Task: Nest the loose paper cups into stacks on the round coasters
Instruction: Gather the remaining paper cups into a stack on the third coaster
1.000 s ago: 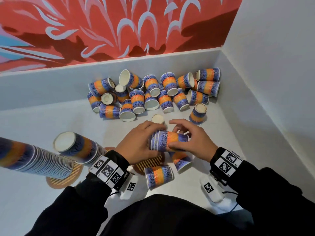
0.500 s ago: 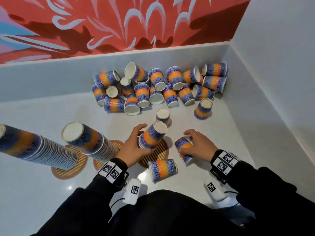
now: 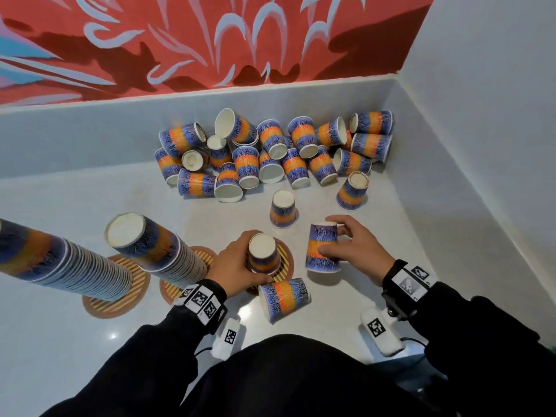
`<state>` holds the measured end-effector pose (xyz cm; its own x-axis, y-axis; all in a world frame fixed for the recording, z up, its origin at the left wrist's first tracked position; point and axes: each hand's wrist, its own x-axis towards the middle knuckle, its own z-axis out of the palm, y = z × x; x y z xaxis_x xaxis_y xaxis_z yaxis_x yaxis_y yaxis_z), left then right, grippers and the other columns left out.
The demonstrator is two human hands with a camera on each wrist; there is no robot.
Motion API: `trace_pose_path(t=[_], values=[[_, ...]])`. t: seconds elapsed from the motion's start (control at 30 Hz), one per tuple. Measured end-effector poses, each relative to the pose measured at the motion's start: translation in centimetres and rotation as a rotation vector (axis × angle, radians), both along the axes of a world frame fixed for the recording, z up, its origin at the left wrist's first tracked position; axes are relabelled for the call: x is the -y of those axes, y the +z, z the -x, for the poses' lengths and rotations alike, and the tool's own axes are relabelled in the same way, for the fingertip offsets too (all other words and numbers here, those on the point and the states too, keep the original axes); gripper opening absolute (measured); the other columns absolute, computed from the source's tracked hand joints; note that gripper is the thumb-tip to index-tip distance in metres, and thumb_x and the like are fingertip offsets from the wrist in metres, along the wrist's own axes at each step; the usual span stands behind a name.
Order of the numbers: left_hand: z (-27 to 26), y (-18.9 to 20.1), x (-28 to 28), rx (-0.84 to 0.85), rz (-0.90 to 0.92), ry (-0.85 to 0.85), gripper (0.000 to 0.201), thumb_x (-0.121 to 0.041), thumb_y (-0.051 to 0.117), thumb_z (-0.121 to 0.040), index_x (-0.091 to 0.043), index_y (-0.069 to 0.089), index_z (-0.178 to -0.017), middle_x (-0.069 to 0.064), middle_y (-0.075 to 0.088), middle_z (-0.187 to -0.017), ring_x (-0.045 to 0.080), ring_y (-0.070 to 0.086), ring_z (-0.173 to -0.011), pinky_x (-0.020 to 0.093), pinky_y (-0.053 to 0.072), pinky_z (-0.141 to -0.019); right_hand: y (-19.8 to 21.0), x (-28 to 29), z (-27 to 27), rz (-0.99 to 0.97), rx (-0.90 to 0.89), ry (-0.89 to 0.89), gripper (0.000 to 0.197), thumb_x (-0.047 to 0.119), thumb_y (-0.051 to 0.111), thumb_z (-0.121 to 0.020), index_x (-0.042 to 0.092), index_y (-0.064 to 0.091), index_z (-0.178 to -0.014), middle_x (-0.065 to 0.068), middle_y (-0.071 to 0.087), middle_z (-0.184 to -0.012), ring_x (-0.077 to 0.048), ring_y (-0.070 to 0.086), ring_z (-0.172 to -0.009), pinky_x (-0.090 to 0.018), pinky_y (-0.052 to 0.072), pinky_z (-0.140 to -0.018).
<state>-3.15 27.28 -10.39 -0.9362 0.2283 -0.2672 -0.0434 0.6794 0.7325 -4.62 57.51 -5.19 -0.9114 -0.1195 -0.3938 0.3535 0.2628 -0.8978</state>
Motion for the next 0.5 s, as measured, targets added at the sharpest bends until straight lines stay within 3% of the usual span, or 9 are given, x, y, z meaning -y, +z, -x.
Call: trace_pose_path(t=[0.07, 0.13, 0.23, 0.3, 0.37, 0.43, 0.5], values=[[-0.2, 1.0, 0.1, -0.03, -0.074, 0.025, 0.112, -0.047, 0.097, -0.06, -0.048, 0.031, -0.151, -0.011, 0.05, -0.149, 0.014, 0.049, -0.137, 0.048, 0.043, -0.117, 1.2, 0.5, 0.0, 0.069, -0.046, -0.019, 0.07, 0.006, 0.089, -0.079, 0.025, 0.056, -0.138, -0.011, 0.063, -0.128, -0.028, 0.072, -0.112, -0.035, 0.063, -0.089], [-0.7, 3.1, 0.0, -0.146, -0.142, 0.07, 0.114, -0.046, 0.096, -0.067, -0.044, 0.026, -0.156, -0.011, 0.042, -0.152, 0.012, 0.044, -0.14, 0.039, 0.039, -0.116, 2.2, 1.0, 0.2, 0.102, -0.081, -0.014, 0.07, -0.001, 0.086, -0.082, 0.024, 0.054, -0.14, -0.01, 0.065, -0.128, -0.027, 0.074, -0.108, -0.028, 0.062, -0.083], [-1.9, 7.7, -0.6, -0.565, -0.104, 0.023, 0.081, -0.045, 0.088, -0.08, -0.025, 0.045, -0.145, -0.006, 0.048, -0.137, 0.017, 0.053, -0.125, 0.033, 0.044, -0.102, 2.8, 1.7, 0.6, 0.107, -0.114, -0.036, 0.071, 0.0, 0.085, -0.084, 0.025, 0.052, -0.142, -0.007, 0.066, -0.124, -0.024, 0.075, -0.105, -0.031, 0.063, -0.085], [-2.6, 10.3, -1.5, -0.693, 0.018, -0.159, 0.053, -0.044, 0.077, -0.091, -0.021, 0.054, -0.133, -0.003, 0.058, -0.124, 0.018, 0.059, -0.111, 0.032, 0.049, -0.091, 2.6, 2.0, 0.8, 0.087, -0.123, -0.077, 0.071, 0.003, 0.085, -0.084, 0.028, 0.051, -0.141, -0.002, 0.065, -0.123, -0.022, 0.073, -0.106, -0.035, 0.063, -0.088], [-3.0, 11.2, -2.9, -0.575, 0.195, -0.408, 0.041, -0.049, 0.056, -0.099, -0.026, 0.056, -0.132, -0.005, 0.063, -0.118, 0.017, 0.062, -0.102, 0.035, 0.052, -0.084, 2.2, 2.3, 1.0, 0.077, -0.117, -0.127, 0.069, 0.005, 0.086, -0.084, 0.027, 0.051, -0.14, 0.0, 0.064, -0.124, -0.022, 0.072, -0.108, -0.038, 0.062, -0.09], [-3.2, 10.2, -4.7, -0.408, 0.399, -0.617, 0.047, -0.051, 0.041, -0.098, -0.024, 0.056, -0.134, -0.001, 0.065, -0.119, 0.022, 0.064, -0.104, 0.04, 0.055, -0.083, 1.8, 2.4, 1.0, 0.096, -0.088, -0.173, 0.065, 0.004, 0.085, -0.084, 0.024, 0.054, -0.137, -0.003, 0.064, -0.124, -0.024, 0.071, -0.111, -0.043, 0.062, -0.092], [-3.5, 8.3, -6.6, -0.3, 0.569, -0.705, 0.047, -0.042, 0.047, -0.098, -0.013, 0.053, -0.136, 0.009, 0.066, -0.116, 0.032, 0.066, -0.1, 0.046, 0.058, -0.077, 1.5, 2.4, 0.8, 0.122, -0.058, -0.222, 0.06, 0.002, 0.084, -0.084, 0.021, 0.056, -0.134, -0.005, 0.065, -0.121, -0.025, 0.07, -0.111, -0.045, 0.063, -0.091]])
